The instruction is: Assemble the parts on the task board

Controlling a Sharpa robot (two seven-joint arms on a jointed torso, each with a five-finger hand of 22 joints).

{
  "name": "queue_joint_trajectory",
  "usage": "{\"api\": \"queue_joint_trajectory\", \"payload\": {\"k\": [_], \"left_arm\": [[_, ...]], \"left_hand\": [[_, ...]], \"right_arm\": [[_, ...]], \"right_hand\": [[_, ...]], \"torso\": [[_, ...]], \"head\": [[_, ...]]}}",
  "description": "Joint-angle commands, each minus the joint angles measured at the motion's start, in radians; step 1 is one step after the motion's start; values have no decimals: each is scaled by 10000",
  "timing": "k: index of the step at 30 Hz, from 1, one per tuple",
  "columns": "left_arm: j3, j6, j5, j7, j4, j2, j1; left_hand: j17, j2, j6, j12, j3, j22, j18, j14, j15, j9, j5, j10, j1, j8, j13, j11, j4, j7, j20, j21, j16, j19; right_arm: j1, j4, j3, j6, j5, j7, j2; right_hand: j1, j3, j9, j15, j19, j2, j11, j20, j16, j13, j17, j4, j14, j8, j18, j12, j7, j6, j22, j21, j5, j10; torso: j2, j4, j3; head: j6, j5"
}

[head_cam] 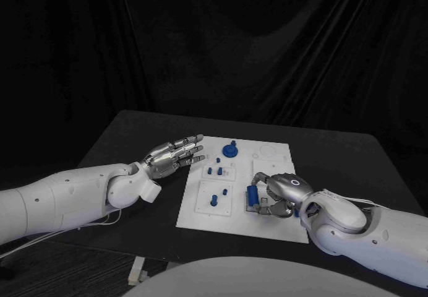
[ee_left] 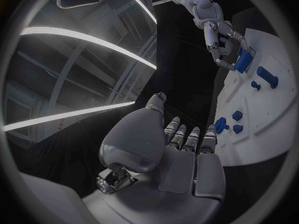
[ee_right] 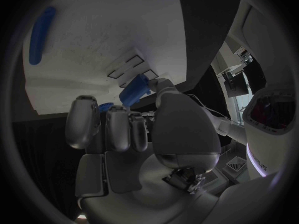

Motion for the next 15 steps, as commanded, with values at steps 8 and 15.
{"api": "queue_joint_trajectory", "payload": {"k": [8, 15], "left_arm": [[10, 148, 66, 43, -1, 16, -17], [10, 159, 66, 19, -20, 23, -20]], "left_hand": [[14, 101, 12, 75, 3, 14, 102, 8, 95, 10, 44, -41, -22, 70, 0, 24, -55, 31, 52, 71, 68, -13], [14, 101, 12, 75, 3, 14, 102, 8, 95, 10, 44, -41, -22, 70, 0, 24, -55, 31, 52, 71, 68, -13]], "right_arm": [[-46, 183, 3, -111, -81, -87, -142], [-55, 240, 3, 99, -25, -209, -139]], "right_hand": [[-311, 849, 2943, -42, 223, -35, -71, -54, 63, 2631, 40, 657, 522, -126, -44, 35, -158, 492, 1767, 117, 49, 1067], [-458, 961, 2856, -31, 219, -70, -58, -48, 63, 2631, 36, 648, 518, -160, -42, 35, -141, 531, 1764, 119, -232, 1067]], "torso": [[2, 2, 0], [-2, 2, 1]], "head": [[-1, 7], [-1, 25]]}}
